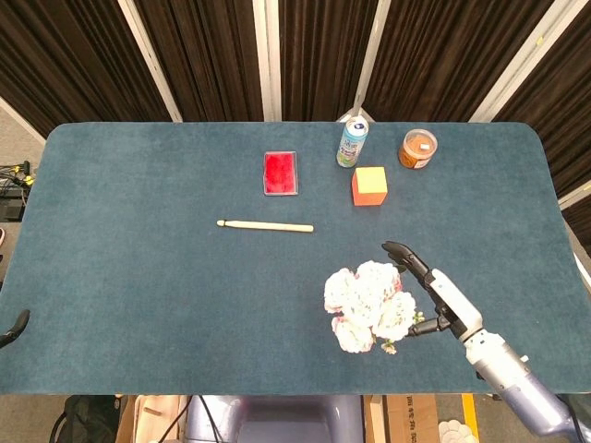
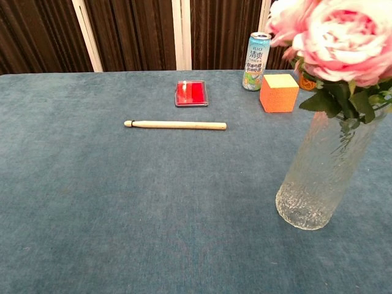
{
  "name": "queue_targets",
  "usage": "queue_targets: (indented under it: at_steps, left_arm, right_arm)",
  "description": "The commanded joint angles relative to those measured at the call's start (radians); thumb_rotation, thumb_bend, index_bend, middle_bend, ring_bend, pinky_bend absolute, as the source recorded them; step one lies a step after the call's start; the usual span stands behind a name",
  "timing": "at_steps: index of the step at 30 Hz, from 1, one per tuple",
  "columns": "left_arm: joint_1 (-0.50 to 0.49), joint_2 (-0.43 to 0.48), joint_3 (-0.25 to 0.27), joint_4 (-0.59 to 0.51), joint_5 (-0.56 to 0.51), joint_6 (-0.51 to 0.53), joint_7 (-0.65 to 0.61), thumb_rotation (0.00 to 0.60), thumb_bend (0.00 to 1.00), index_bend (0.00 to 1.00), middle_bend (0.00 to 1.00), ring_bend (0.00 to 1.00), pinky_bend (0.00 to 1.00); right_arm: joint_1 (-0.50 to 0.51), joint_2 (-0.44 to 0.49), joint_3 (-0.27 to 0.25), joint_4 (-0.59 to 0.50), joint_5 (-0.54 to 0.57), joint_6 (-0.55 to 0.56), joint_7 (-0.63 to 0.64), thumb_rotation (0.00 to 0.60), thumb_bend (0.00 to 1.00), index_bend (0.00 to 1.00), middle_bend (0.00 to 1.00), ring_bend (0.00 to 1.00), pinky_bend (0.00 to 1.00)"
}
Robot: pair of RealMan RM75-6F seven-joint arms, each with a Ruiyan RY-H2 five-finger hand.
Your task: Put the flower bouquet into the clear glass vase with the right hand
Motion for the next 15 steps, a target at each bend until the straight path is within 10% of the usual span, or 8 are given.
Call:
queue_targets:
  at_steps: [1,15]
  left_arm:
    - [0.000,0.000,0.000,0.000,-0.001,-0.001,0.001,0.600,0.34,0.13,0.00,0.00,0.11]
    - [0.006,0.011,-0.001,-0.005,-0.009,0.001,-0.026,0.600,0.34,0.13,0.00,0.00,0.11]
  right_arm:
    - [0.008,0.021,-0.019,0.007,-0.020,-0.002,-0.005,0.600,0.02,0.00,0.03,0.02,0.00]
    - [-0.102,0.219,-0.104,0.130,-0.093,0.184,-0.111,0.600,0.00,0.11,0.08,0.09,0.00]
